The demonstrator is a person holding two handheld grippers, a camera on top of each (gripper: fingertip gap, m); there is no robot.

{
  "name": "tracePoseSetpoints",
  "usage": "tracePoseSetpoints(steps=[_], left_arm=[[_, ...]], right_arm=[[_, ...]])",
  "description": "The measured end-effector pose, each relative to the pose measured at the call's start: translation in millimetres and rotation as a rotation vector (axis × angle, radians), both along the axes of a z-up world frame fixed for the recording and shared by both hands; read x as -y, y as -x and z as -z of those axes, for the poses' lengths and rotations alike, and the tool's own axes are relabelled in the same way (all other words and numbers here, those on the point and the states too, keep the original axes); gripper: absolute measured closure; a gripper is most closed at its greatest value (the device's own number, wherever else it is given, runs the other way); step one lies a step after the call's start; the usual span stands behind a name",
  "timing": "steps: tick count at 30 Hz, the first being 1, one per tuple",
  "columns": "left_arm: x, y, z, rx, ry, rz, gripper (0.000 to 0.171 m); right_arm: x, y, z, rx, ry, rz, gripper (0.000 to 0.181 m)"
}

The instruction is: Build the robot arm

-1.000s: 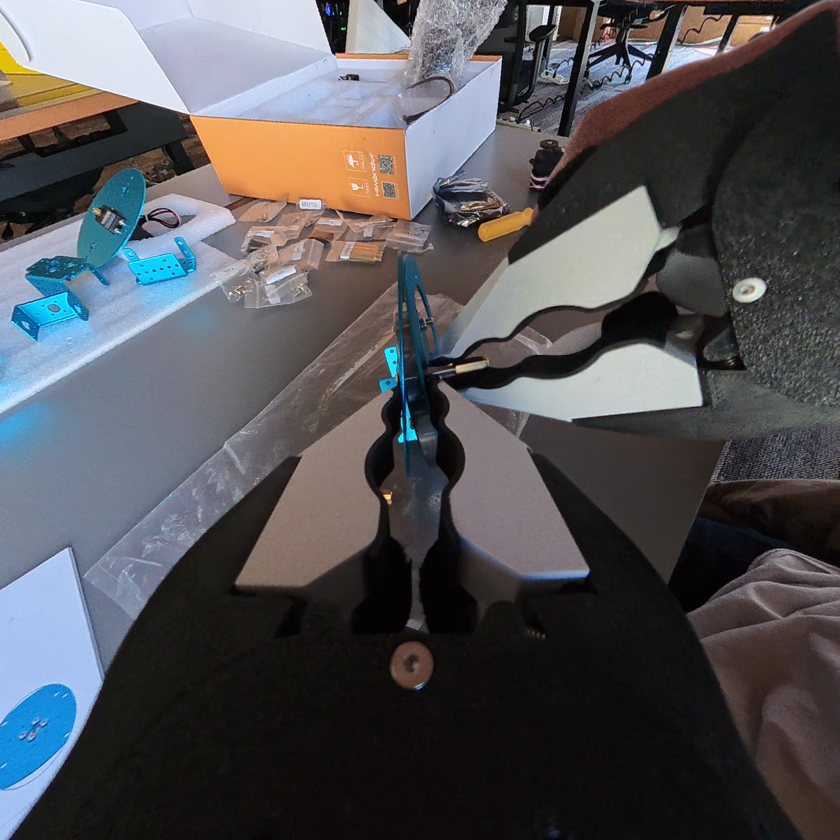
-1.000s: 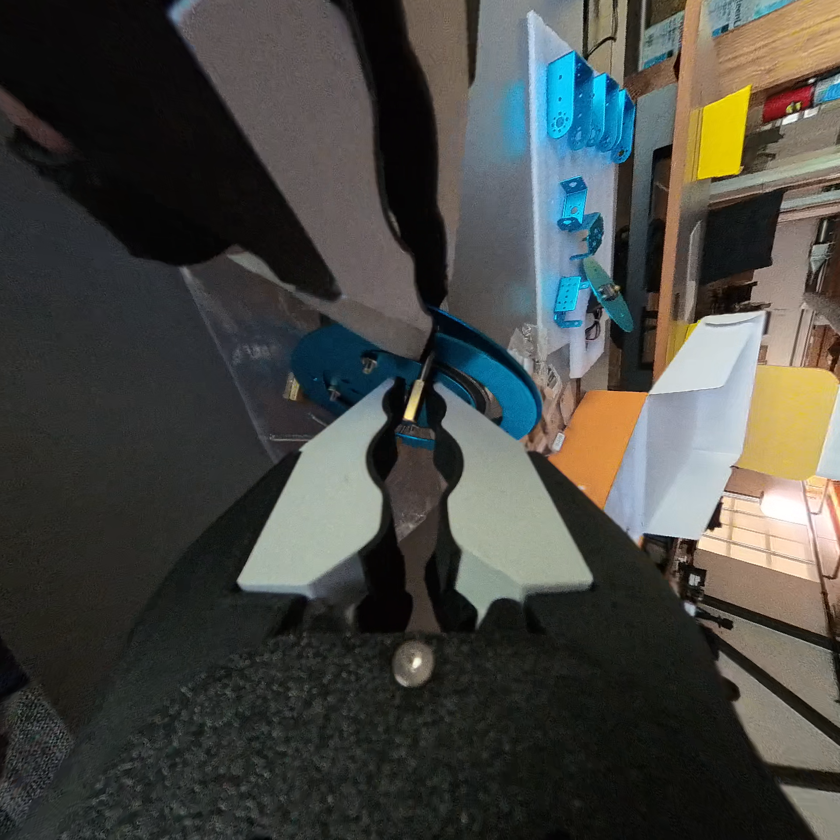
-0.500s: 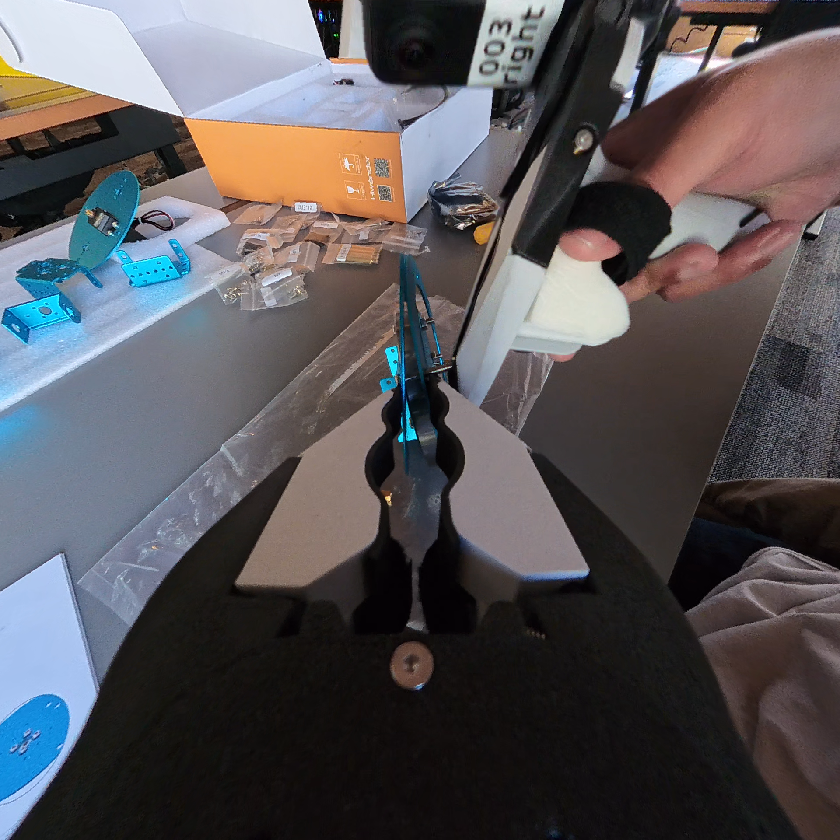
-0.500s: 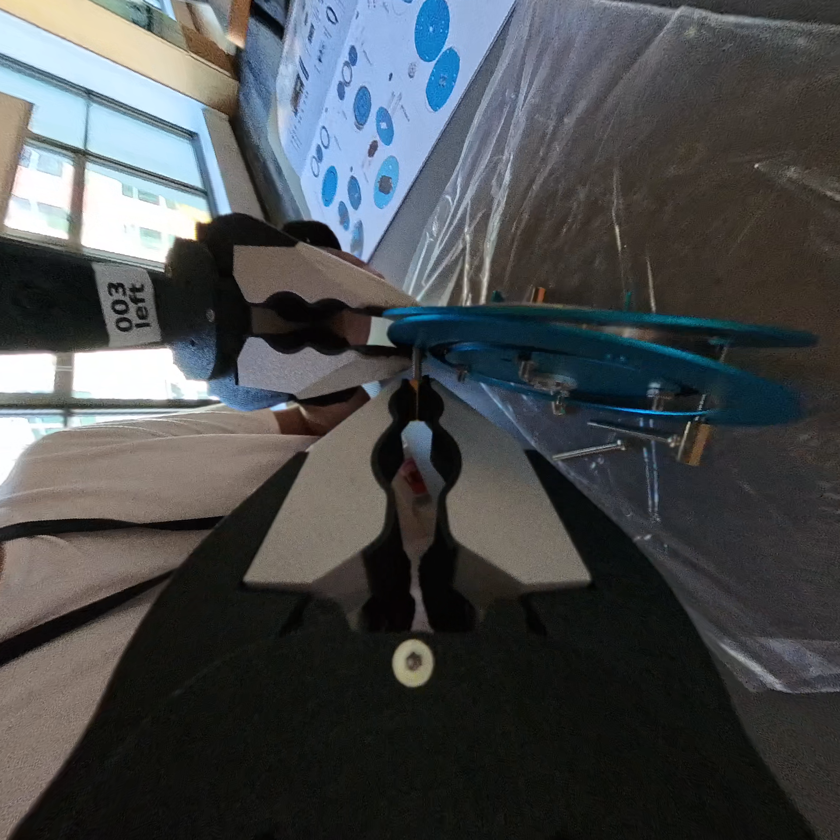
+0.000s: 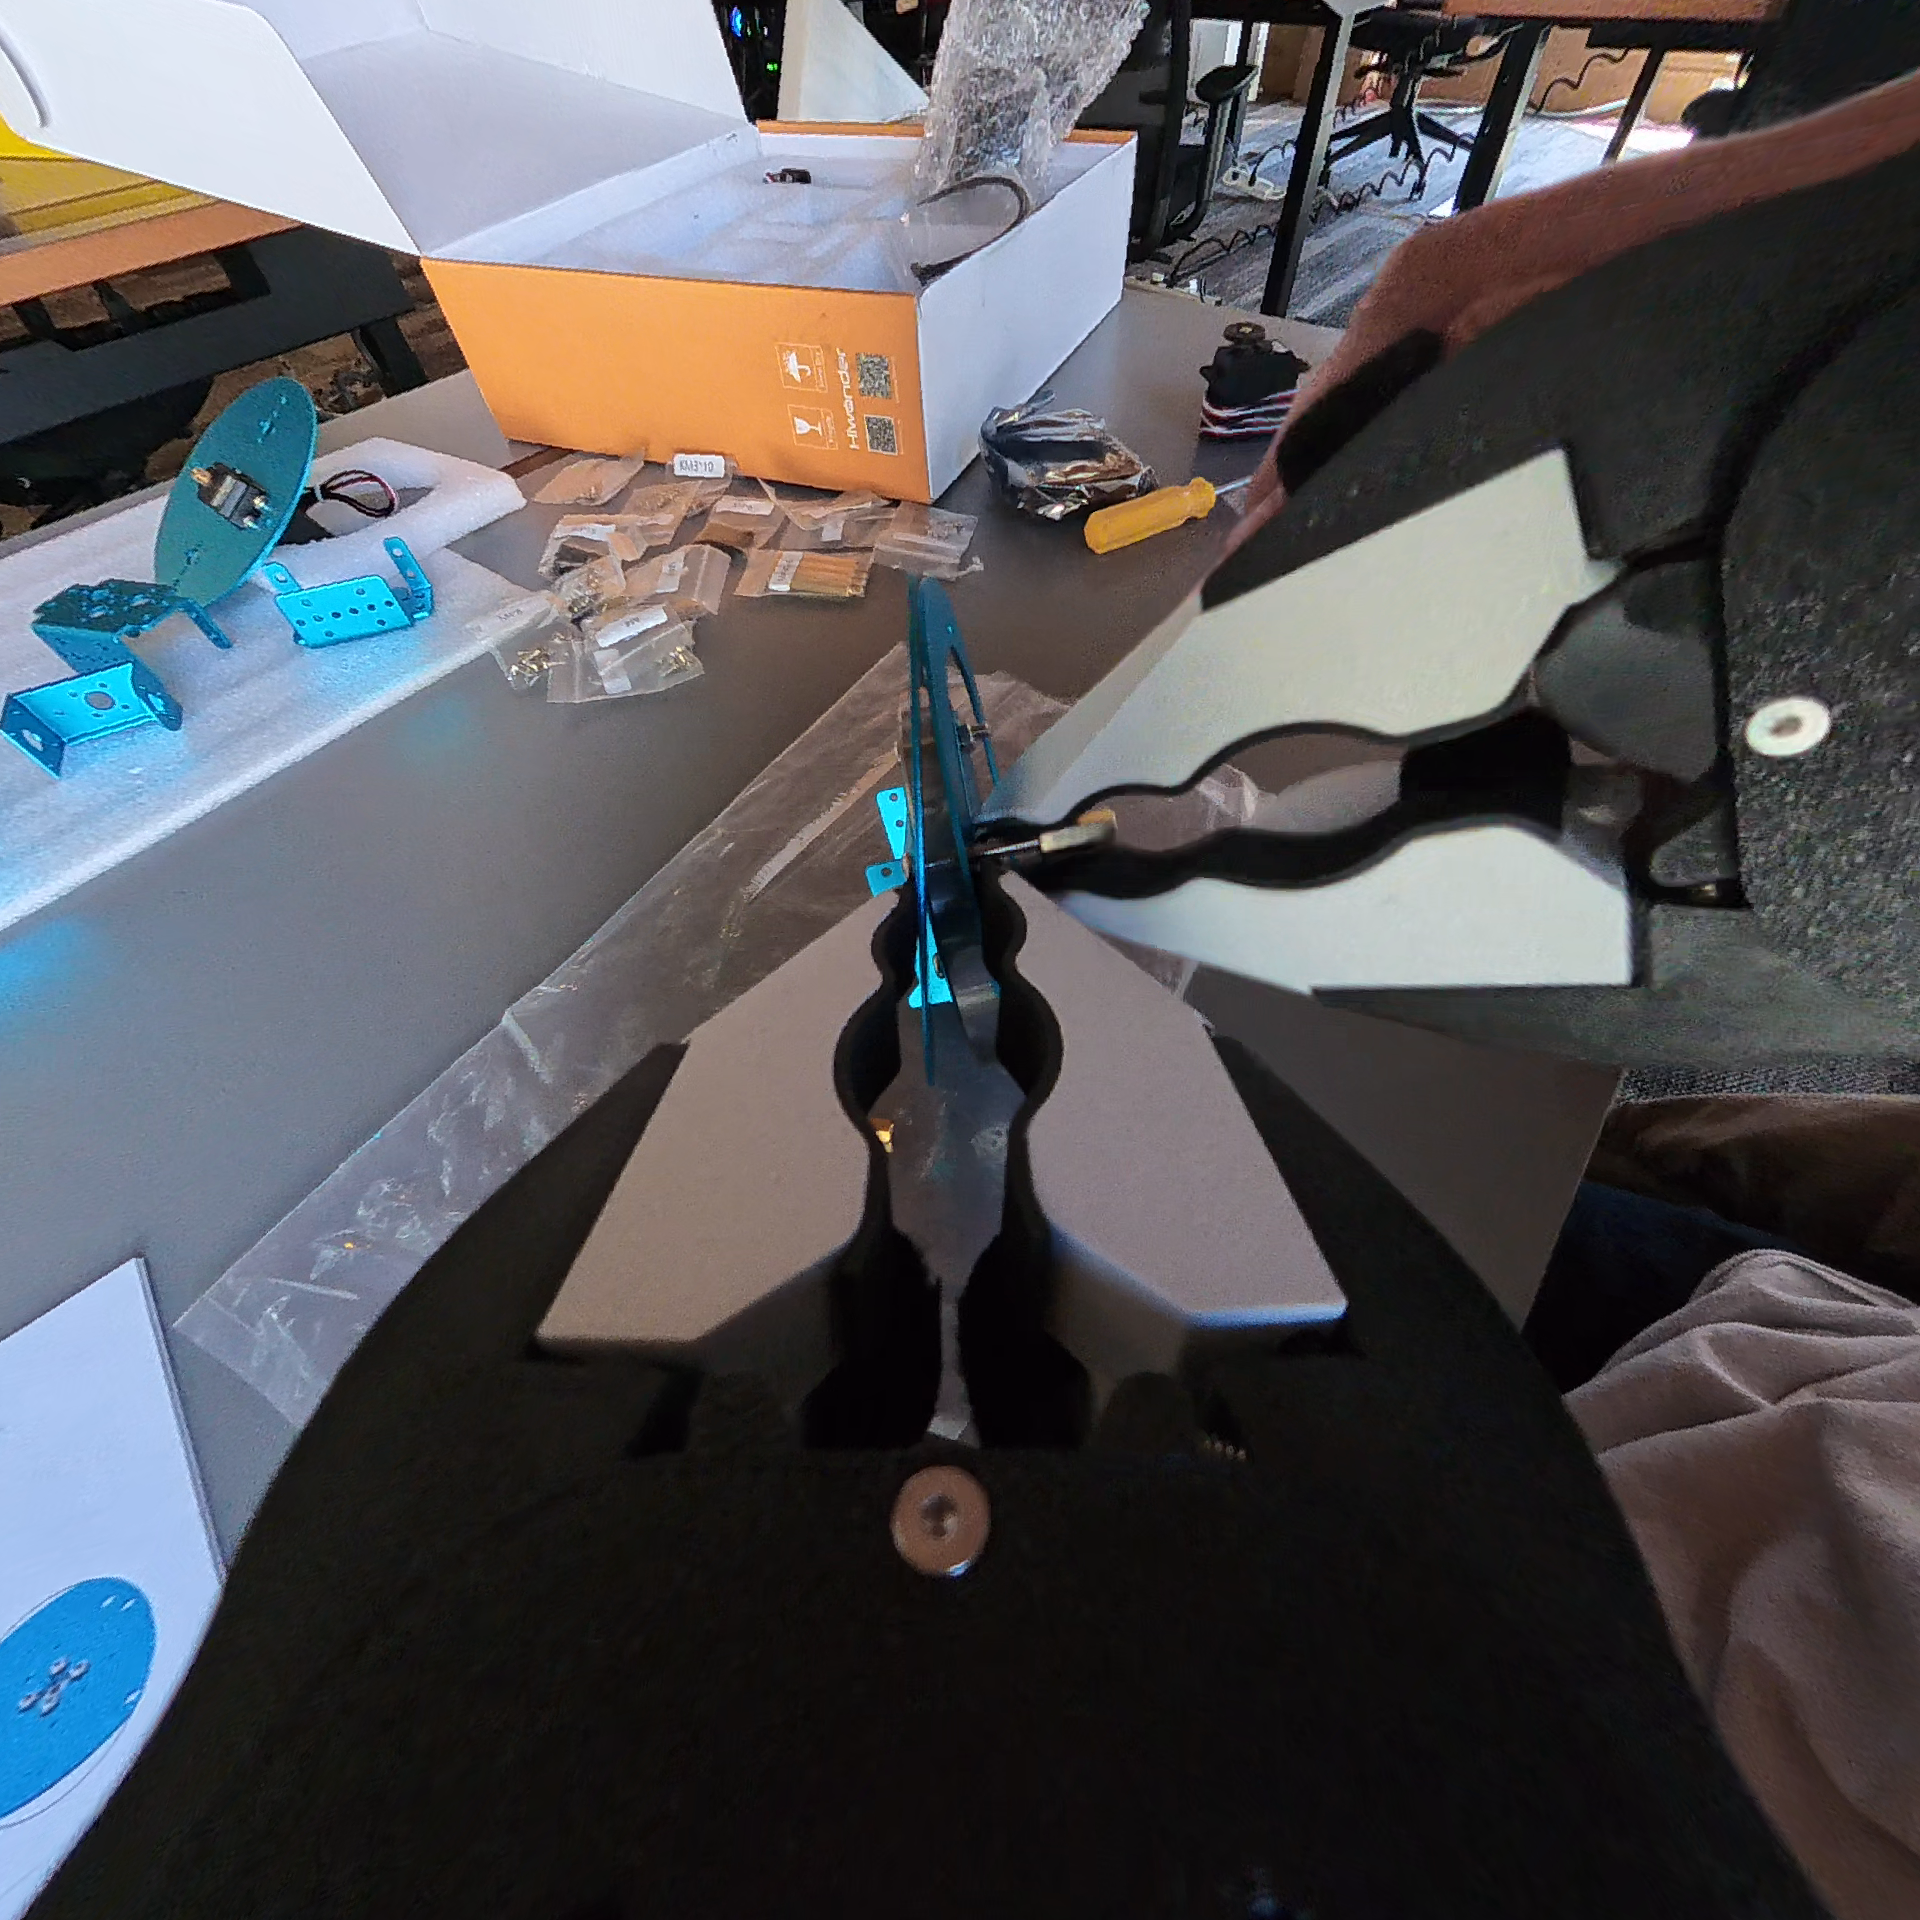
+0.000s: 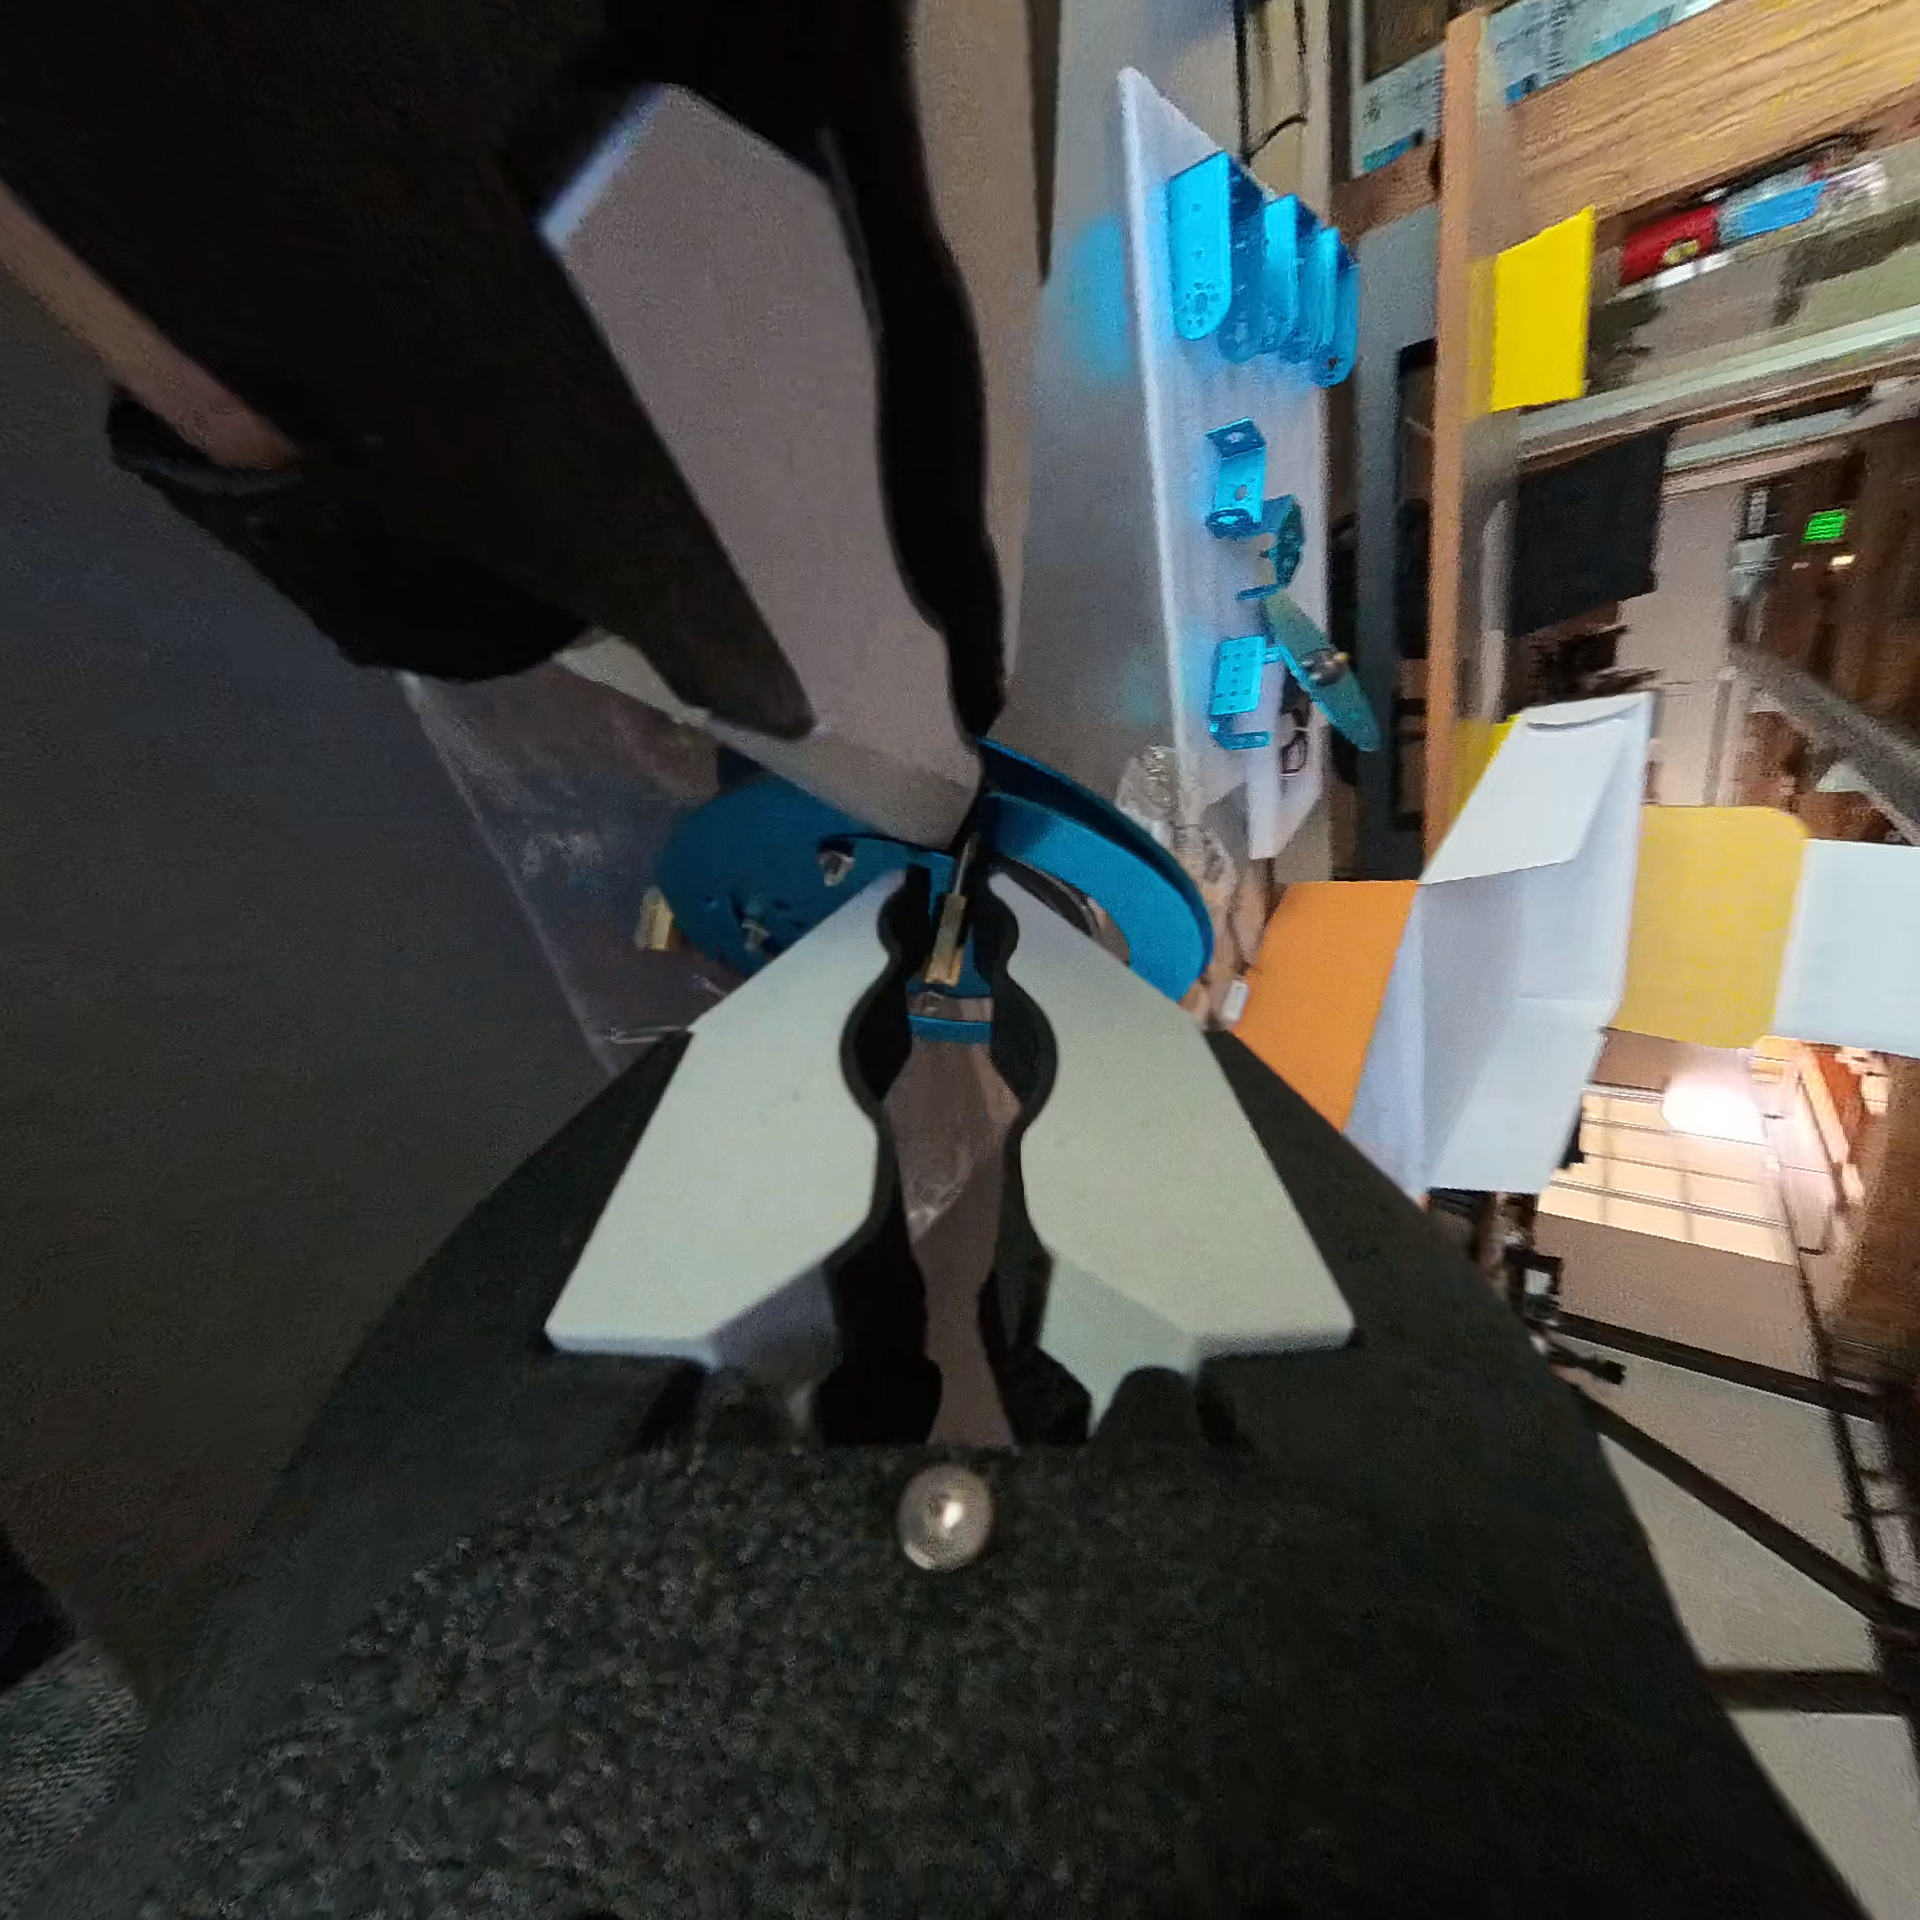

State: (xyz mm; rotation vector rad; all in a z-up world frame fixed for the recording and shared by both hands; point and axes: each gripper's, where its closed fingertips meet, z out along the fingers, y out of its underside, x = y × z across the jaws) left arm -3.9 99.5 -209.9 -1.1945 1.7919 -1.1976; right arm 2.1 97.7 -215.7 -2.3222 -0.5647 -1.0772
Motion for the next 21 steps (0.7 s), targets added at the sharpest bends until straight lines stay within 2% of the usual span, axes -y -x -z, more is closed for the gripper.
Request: tracePoseSetpoints(steps=[3,5,7,12,14,15,16,17,19,21], left_arm=[[0,-1,0,0.004,0.001,-0.004,0.161],[0,-1,1,0.005,-0.006,-0.002,0.161],[1,1,1,0.004,-0.002,0.006,0.161],[2,0,0,0.009,-0.004,0.012,0.161],[1,0,0,0.008,0.007,0.013,0.161],[1,0,0,0.007,0.010,0.016,0.162],[1,0,0,0.007,0.010,0.017,0.161],[1,0,0,0.008,0.007,0.014,0.161],[2,0,0,0.006,-0.002,0.011,0.161],[2,0,1,0.004,-0.004,0.009,0.161]], right_arm=[[0,-2,1,-0.045,0.014,0.008,0.175],[0,-1,2,-0.159,0.009,0.029,0.175],[1,4,5,-0.429,-0.016,0.069,0.176],[3,20,5,-1.369,-0.053,0.194,0.177],[3,24,5,-1.630,-0.056,0.227,0.177],[3,26,5,-1.701,-0.063,0.225,0.177],[3,27,4,-1.699,-0.076,0.197,0.177],[3,26,4,-1.622,-0.100,0.156,0.176],[3,19,5,-1.338,-0.154,0.078,0.174],[6,10,5,-0.985,-0.177,0.055,0.163]])
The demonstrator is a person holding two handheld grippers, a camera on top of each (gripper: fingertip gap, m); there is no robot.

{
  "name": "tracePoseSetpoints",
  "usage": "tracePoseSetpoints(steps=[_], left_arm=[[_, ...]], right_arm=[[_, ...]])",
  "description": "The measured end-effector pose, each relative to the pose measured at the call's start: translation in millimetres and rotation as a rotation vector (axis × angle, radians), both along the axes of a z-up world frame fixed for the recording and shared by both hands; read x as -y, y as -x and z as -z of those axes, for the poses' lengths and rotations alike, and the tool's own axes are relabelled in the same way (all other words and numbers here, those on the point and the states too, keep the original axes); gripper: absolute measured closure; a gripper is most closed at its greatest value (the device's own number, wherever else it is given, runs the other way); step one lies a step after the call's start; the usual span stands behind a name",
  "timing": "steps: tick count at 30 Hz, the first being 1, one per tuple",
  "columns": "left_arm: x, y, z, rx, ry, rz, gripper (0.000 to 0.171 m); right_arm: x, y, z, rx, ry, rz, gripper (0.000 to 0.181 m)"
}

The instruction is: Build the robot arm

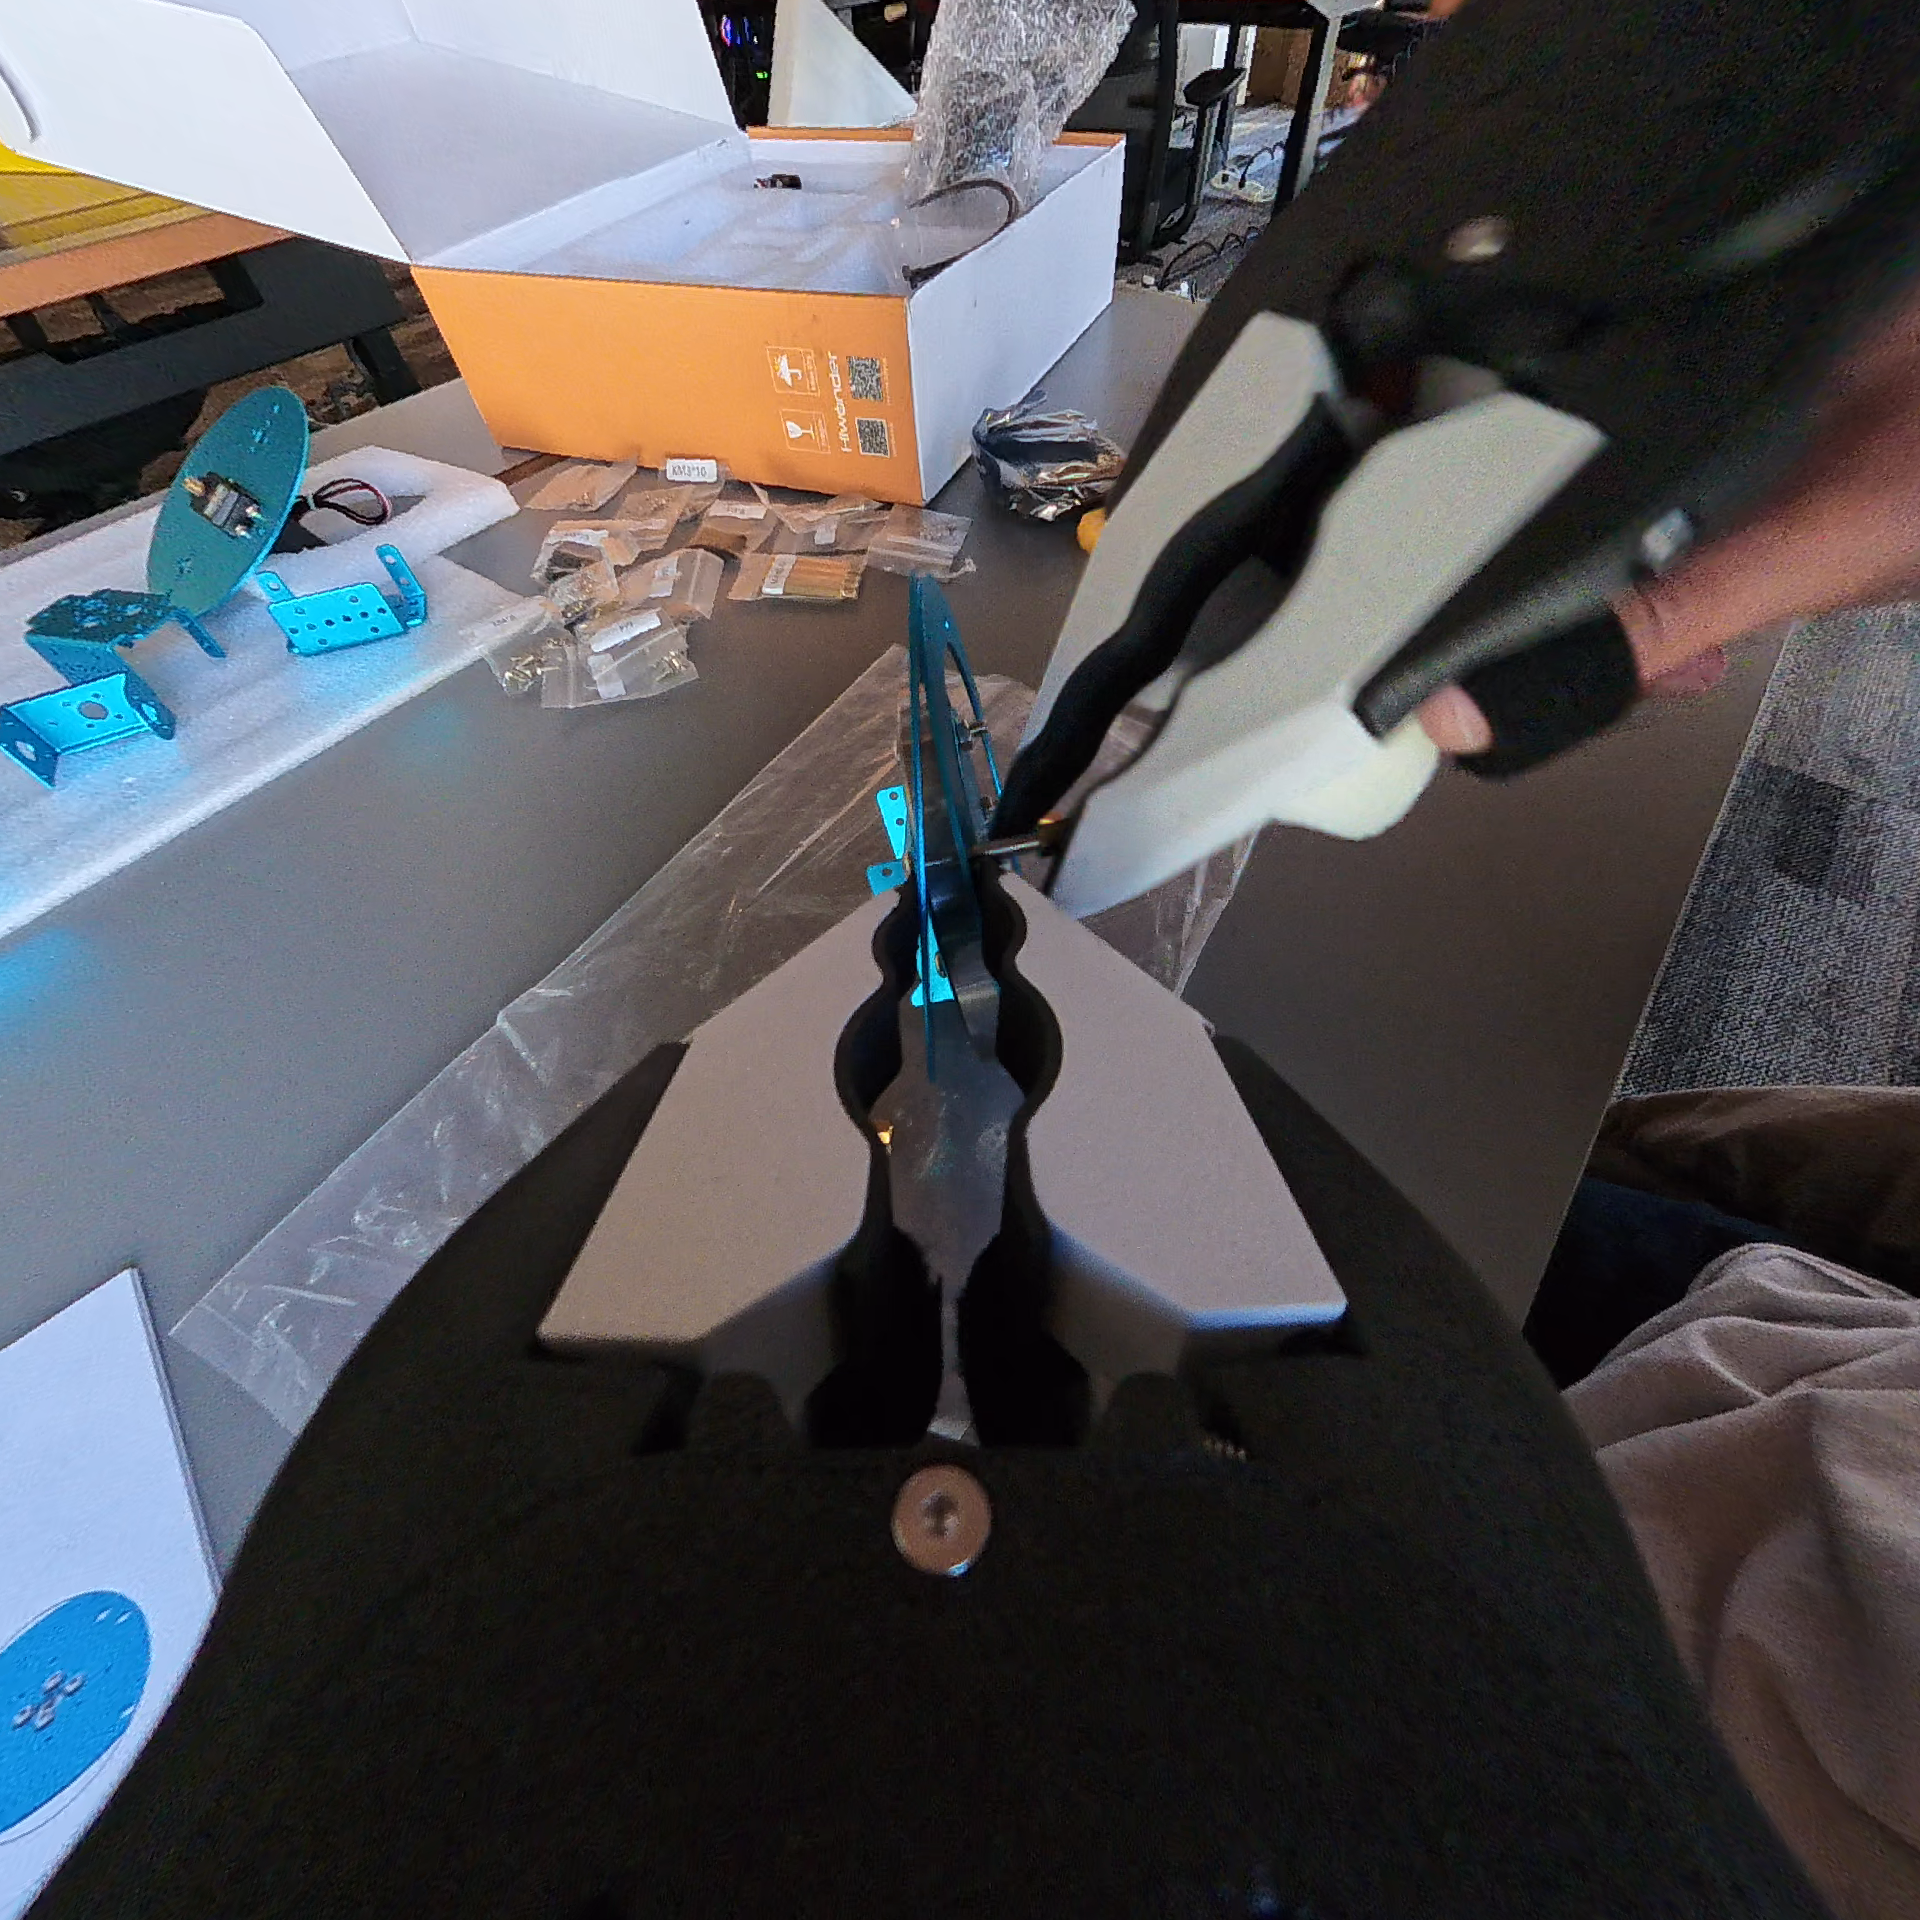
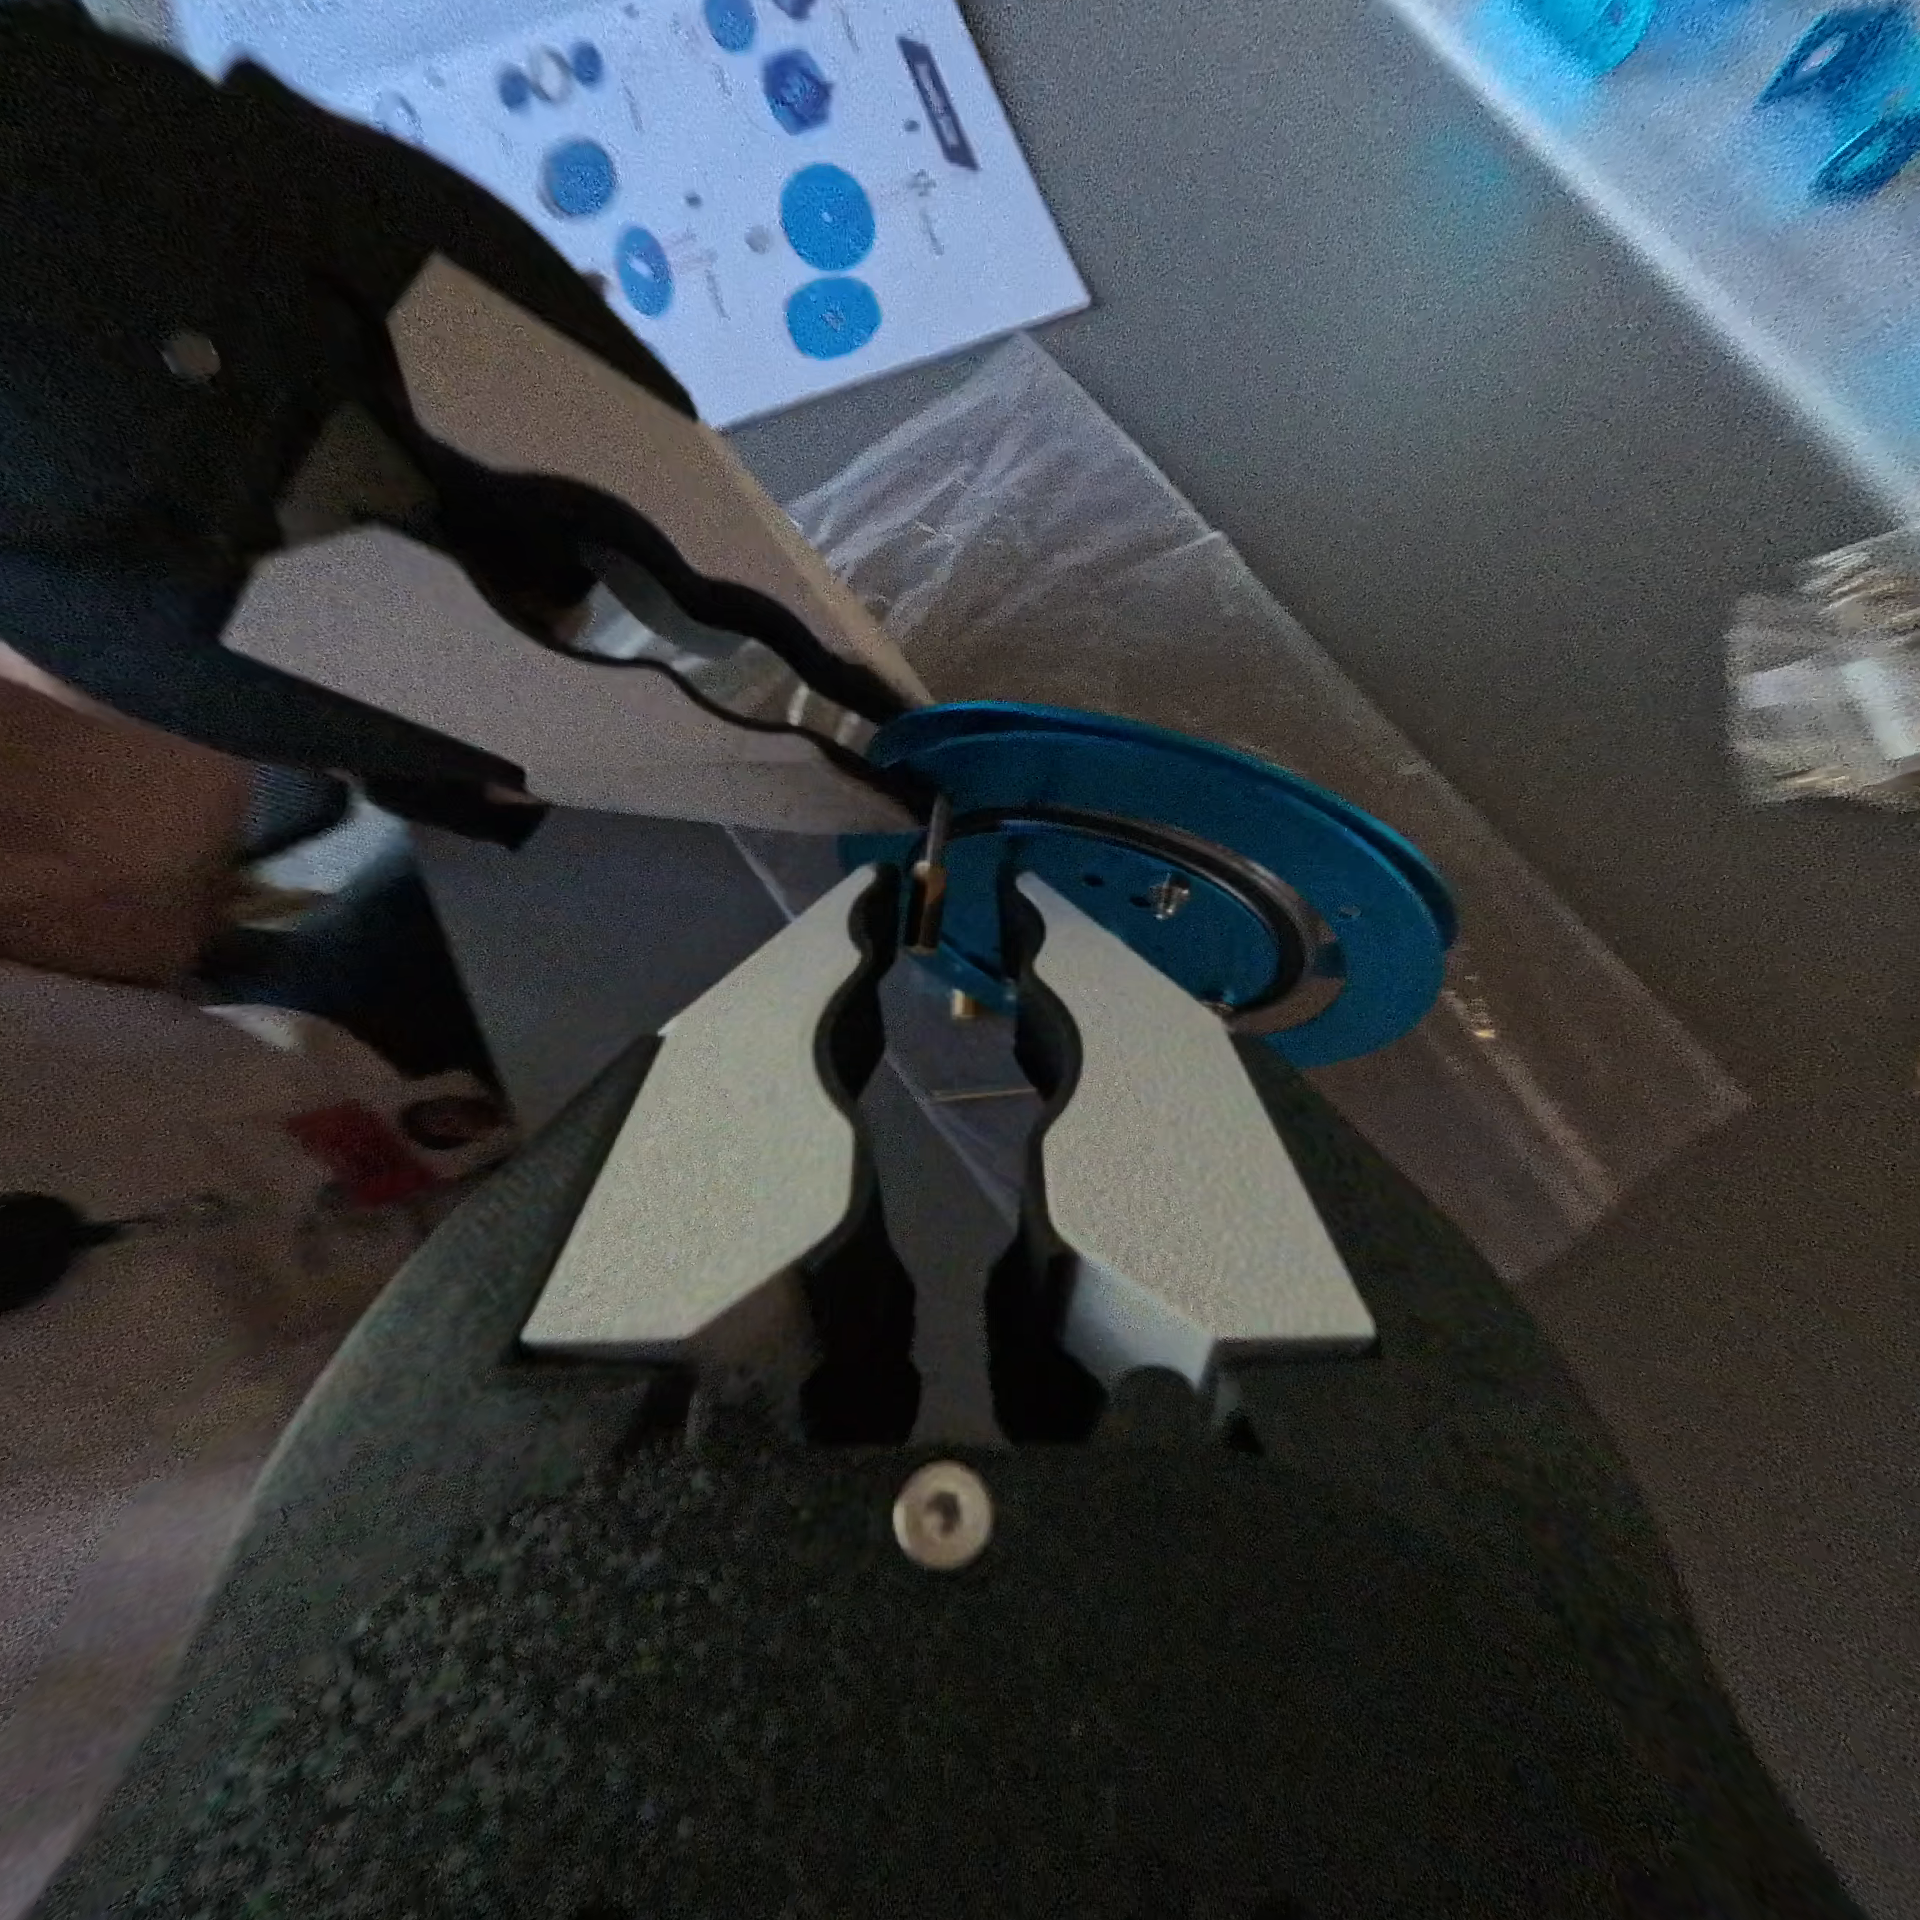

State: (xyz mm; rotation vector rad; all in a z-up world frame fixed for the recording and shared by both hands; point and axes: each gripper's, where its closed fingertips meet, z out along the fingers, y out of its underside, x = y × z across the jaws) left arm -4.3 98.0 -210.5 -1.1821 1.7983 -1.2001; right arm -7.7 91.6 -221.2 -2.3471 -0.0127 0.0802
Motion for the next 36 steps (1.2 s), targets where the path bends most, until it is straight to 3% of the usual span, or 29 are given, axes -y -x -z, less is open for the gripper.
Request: tracePoseSetpoints(steps=[2,5,9,10,12,16,18,20,22,27,29,31,33,34,36], left_arm=[[0,0,0,-0.002,0.002,-0.001,0.161],[0,-1,0,-0.002,0.007,-0.001,0.161],[-1,-1,0,-0.002,0.001,-0.007,0.162],[-2,-1,0,-0.002,0.002,-0.006,0.161],[-1,0,0,-0.002,0.010,0.000,0.161],[-1,0,0,0.002,0.011,0.001,0.162],[-1,-2,0,0.005,0.005,0.000,0.161],[0,-2,0,0.002,0.006,0.003,0.161],[0,-1,1,0.000,0.015,0.009,0.161],[1,-1,1,-0.006,0.011,0.011,0.161],[0,-1,1,-0.005,0.013,0.012,0.161],[-1,-2,1,-0.003,0.007,0.009,0.161],[-2,-1,1,-0.002,0.002,0.016,0.161],[-2,0,2,-0.004,0.010,0.020,0.161],[-2,1,1,-0.003,0.025,0.031,0.161]], right_arm=[[3,-5,-2,0.308,0.029,0.011,0.157],[7,-10,-8,0.680,0.077,0.003,0.164],[6,-9,-6,0.759,0.114,-0.020,0.176],[5,-8,-5,0.695,0.105,-0.013,0.176],[6,-3,-2,0.400,0.080,0.021,0.176],[5,11,-3,-0.578,0.001,0.091,0.177],[6,14,-8,-0.987,-0.029,0.113,0.178],[5,15,-9,-1.119,-0.058,0.120,0.177],[5,15,-7,-0.936,-0.082,0.104,0.177],[8,1,3,-0.110,-0.044,0.094,0.154],[7,-5,1,0.196,-0.028,0.094,0.166],[5,-5,-1,0.396,0.003,0.077,0.177],[6,-5,-1,0.444,0.027,0.074,0.177],[5,-3,0,0.359,0.017,0.081,0.177],[5,6,1,-0.061,-0.024,0.123,0.177]])
